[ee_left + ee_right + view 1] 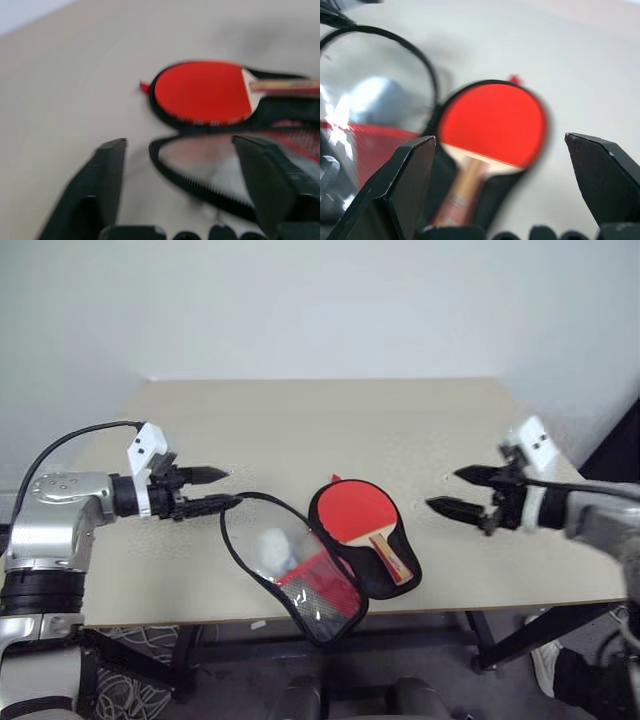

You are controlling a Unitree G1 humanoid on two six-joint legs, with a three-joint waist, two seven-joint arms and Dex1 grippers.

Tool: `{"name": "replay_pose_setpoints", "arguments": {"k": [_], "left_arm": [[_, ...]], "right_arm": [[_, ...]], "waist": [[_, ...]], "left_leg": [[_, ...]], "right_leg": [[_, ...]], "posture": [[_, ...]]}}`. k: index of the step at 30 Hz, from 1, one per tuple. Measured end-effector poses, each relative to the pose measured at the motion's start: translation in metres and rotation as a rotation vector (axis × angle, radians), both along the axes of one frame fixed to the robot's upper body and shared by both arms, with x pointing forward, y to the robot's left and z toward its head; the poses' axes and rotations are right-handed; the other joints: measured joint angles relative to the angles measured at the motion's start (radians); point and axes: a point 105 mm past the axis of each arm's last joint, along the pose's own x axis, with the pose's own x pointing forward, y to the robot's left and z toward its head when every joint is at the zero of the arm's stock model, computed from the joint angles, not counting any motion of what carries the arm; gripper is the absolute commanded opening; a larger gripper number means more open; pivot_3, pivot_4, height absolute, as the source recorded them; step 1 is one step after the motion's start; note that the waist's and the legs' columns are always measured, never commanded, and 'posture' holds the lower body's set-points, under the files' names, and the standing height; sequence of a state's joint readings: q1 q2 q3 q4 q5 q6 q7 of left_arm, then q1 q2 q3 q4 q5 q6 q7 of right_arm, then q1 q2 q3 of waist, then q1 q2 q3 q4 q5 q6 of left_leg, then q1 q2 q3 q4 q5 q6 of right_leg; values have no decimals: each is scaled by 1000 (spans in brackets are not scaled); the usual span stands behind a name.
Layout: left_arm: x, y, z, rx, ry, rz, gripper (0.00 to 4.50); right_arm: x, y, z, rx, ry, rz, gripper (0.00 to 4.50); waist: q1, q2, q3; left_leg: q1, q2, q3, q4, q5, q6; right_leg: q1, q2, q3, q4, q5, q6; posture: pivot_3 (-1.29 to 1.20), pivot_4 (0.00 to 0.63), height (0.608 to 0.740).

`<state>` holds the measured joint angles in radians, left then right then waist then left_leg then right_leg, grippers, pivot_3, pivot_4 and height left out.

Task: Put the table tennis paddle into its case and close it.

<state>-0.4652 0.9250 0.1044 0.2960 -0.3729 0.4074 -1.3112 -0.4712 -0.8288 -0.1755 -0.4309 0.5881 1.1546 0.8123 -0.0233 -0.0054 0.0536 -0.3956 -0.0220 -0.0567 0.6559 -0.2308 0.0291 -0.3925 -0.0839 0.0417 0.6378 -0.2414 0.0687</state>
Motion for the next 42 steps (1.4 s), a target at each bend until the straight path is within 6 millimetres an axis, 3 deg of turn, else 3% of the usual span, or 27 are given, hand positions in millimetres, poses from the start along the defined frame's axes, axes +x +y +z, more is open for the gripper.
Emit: {"name": "replay_pose_setpoints", "arguments": {"k": [6, 7, 18, 21, 27, 37, 42], "left_arm": [[-22, 20, -18, 15, 73, 22, 184], [-25, 21, -21, 18, 77, 26, 27], [-51, 23, -32, -69, 137, 75, 27], [-53, 0, -36, -91, 163, 4, 27], [-43, -74, -39, -197, 169, -177, 27], [-2, -163, 3, -330, 42, -291, 27], [-9, -192, -12, -347, 145, -321, 27]], "right_arm": [[7, -28, 5, -114, -11, 60, 4500], [8, -30, 4, -120, -7, 66, 4500], [8, -28, -13, -129, 33, 100, 4500], [9, -24, -15, -126, 35, 112, 4500], [13, -18, -12, -112, 12, 111, 4500], [17, -20, -13, -102, 6, 77, 4500], [21, -25, -12, -101, 4, 55, 4500]], "waist": [[-3, 0, 1], [-3, 1, 1], [2, 0, 3], [3, 0, 4], [3, -2, 4], [4, -3, 5], [-2, -4, 5]], "left_leg": [[0, 3, 4, -2, 0, 0], [0, 6, 4, -2, 0, 0], [-1, 9, 10, -2, -2, -3], [-1, 10, 13, -1, -2, -4], [-1, 8, 14, 1, 0, 0], [-1, 2, 14, 4, 0, 1], [-1, 3, 15, 3, -1, 2]], "right_leg": [[-3, -2, 3, 0, 0, 0], [-3, -2, 4, 0, 0, 0], [-5, -2, 7, 1, 0, 0], [-5, -2, 7, 1, 0, 0], [-1, 0, 7, 2, 2, 3], [1, 0, 7, 2, 2, 3], [0, 1, 10, 2, 2, 4]], "posture": [[0, 0, 740], [0, 0, 740], [0, 0, 740], [0, 0, 740], [0, 0, 740], [0, 0, 740], [0, 0, 740]]}}
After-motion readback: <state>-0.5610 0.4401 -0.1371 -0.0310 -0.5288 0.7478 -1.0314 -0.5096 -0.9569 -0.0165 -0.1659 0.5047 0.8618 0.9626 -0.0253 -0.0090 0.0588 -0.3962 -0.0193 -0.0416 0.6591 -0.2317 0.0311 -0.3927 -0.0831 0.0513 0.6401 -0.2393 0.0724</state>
